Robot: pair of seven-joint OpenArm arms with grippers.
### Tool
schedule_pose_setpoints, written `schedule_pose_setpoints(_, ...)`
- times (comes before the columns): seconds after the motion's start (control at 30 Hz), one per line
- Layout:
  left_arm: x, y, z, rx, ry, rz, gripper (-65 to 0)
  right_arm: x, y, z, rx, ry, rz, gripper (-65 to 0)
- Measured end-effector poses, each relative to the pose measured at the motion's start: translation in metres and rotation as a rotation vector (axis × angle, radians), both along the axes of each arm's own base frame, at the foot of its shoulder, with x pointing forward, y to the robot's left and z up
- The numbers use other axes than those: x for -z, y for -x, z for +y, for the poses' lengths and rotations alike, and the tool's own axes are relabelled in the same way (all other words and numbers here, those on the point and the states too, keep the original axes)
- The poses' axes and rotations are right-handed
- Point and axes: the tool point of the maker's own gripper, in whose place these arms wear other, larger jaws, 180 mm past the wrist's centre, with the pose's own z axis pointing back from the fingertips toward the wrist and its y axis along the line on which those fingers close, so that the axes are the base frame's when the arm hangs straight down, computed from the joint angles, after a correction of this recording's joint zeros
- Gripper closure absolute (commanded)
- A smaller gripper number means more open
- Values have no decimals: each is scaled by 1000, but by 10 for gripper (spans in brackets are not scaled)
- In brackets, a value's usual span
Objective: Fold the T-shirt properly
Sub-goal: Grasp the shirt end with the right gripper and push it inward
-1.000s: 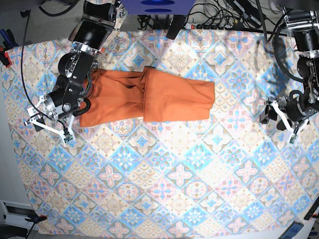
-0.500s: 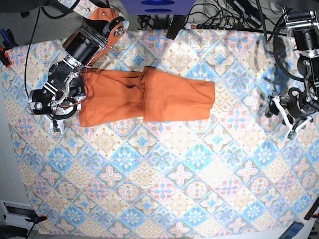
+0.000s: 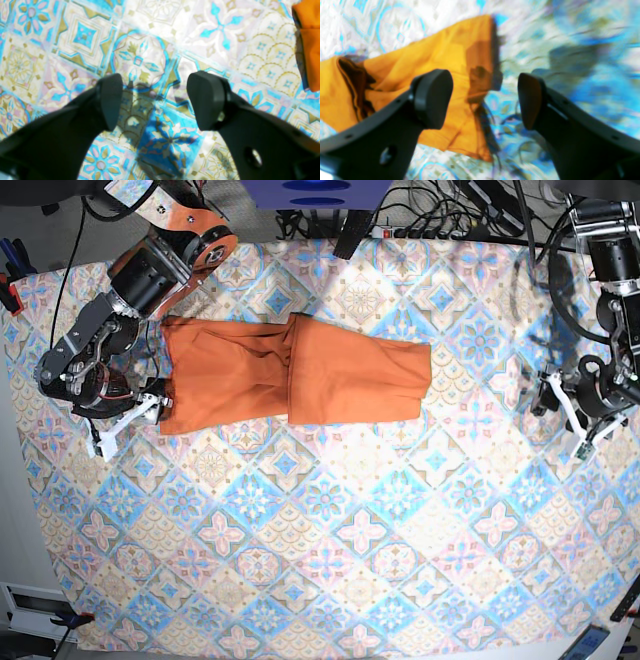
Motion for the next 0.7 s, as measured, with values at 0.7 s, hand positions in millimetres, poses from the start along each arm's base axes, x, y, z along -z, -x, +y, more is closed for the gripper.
schedule_pose_setpoints(0.7,1,1,0,-2,-2,6,-415,40,51,-13,-21,1,163,-428)
